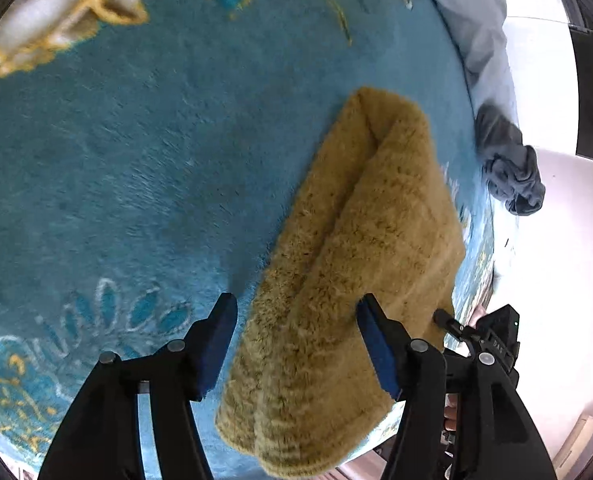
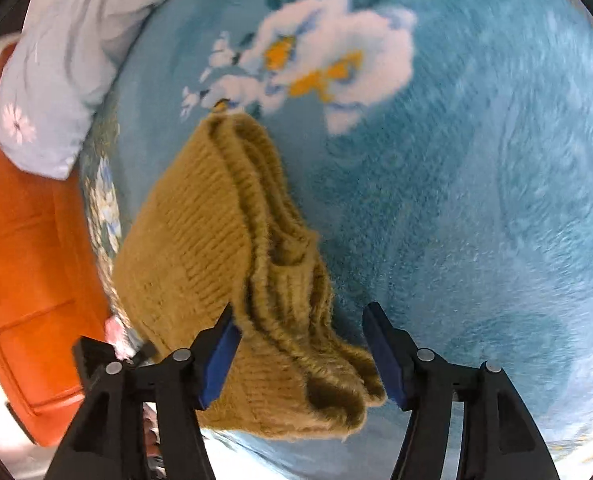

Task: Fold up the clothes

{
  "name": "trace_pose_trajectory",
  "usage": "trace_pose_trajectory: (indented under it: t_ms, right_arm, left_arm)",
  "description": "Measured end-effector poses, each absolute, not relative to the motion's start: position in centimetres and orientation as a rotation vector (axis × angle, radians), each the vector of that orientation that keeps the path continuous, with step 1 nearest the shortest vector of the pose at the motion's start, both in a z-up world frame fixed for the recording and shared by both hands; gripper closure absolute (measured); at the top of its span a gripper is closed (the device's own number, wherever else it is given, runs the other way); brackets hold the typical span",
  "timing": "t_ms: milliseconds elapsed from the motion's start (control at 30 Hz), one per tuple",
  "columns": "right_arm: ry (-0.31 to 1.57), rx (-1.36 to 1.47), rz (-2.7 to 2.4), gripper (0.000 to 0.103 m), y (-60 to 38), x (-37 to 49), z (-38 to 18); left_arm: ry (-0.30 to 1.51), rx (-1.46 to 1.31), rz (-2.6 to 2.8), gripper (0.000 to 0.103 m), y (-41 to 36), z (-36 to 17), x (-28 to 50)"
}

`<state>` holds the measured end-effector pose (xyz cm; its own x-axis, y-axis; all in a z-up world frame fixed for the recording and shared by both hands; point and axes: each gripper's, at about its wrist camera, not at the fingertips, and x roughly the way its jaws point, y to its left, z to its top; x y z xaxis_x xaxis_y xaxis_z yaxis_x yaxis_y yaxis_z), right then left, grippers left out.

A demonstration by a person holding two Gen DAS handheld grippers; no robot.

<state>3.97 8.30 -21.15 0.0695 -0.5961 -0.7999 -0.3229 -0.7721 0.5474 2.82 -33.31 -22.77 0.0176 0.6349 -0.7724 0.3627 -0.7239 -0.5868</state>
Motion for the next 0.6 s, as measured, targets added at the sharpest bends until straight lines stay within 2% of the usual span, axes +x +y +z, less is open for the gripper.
trace_pose_trajectory:
  t_ms: [133, 167, 200, 233, 300, 600]
  right_arm:
    - [-0.982, 2.098, -1.779, 0.038, 8.0, 4.1, -21.4]
    - [-0.982, 2.097, -1.776, 0.044, 7.7, 4.1, -21.3]
    - [-0.987, 2.097, -1.764, 0.057, 7.3, 4.2, -21.1]
    - [-0.987, 2.097, -1.758, 0.059, 7.0, 4.2, -20.9]
    - [-0.979, 2.080, -1.777, 0.068, 7.0, 4.3, -19.7]
    - [-0.952, 1.977, -1.768, 0.071, 6.1, 6.0, -11.9]
  left_arm:
    - [-1.016, -2.032, 1.815, 0.043, -32.3, -22.4, 3.3]
    - [-0.984, -2.036, 1.832, 0.048, -31.9, -22.2, 3.4]
    - [-0.958, -2.040, 1.852, 0.057, -31.7, -21.9, 3.5]
    - [-0.936, -2.040, 1.870, 0.068, -31.5, -21.6, 3.5]
    - [-0.919, -2.018, 1.910, 0.073, -31.2, -20.4, 3.7]
    - [-0.827, -1.895, 2.009, 0.075, -29.6, -12.3, 4.9]
